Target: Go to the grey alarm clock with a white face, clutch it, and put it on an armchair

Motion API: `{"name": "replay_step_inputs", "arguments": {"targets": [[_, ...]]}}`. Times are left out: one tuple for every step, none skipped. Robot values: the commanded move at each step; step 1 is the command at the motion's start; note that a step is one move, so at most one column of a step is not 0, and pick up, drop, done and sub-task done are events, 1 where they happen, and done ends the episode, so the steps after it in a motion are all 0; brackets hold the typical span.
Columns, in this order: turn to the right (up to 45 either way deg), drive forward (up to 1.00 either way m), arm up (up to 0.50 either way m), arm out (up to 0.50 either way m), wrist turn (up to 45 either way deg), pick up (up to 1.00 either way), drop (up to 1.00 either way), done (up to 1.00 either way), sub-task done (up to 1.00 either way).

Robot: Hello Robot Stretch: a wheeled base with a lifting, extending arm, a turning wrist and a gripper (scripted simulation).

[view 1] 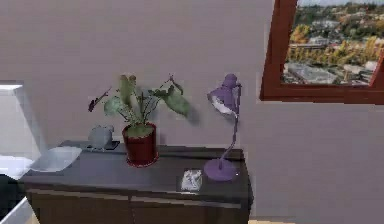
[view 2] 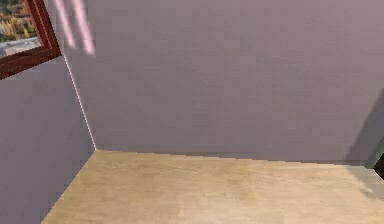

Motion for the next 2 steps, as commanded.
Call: {"name": "replay_step_inputs", "arguments": {"targets": [[0.0,0.25,0.00,0.00,0.0,0.00,0.00,0.00,0.00],[-45.0,0.00,0.00,0.00,0.0,0.00,0.00,0.00,0.00]]}}
